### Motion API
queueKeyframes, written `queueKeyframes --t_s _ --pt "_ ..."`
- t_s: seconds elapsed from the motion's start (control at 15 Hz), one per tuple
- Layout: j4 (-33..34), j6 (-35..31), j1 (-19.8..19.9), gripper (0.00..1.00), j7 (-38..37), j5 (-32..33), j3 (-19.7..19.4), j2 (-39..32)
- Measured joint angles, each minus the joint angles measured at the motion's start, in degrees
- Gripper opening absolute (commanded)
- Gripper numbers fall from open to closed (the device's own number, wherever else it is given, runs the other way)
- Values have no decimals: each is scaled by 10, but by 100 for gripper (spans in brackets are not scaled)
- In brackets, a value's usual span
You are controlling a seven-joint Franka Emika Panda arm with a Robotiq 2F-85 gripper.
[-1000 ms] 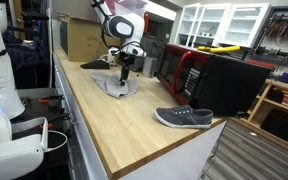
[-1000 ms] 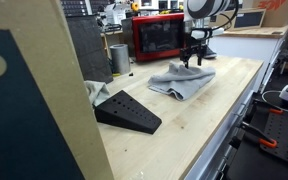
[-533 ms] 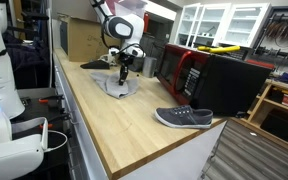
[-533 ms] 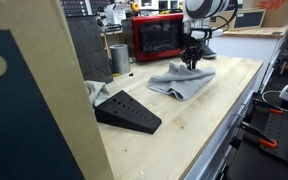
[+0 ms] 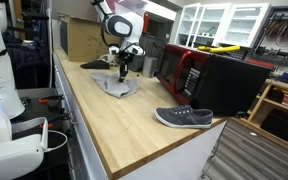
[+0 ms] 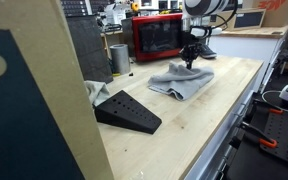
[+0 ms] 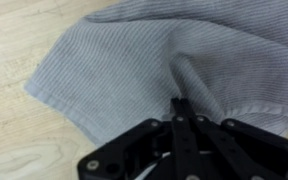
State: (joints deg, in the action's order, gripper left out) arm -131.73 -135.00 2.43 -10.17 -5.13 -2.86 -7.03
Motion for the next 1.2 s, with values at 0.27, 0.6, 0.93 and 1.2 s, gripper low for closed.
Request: queueKeyframes --t_s 0.27,0.6,0.93,1.2 --pt "-2 -12 -4 0 -1 17 2 29" --pt "-9 -29 -4 0 -17 66 2 59" --pt "-12 -55 -4 0 -43 117 1 63" --pt "-5 -74 -2 28 -62 145 0 56"
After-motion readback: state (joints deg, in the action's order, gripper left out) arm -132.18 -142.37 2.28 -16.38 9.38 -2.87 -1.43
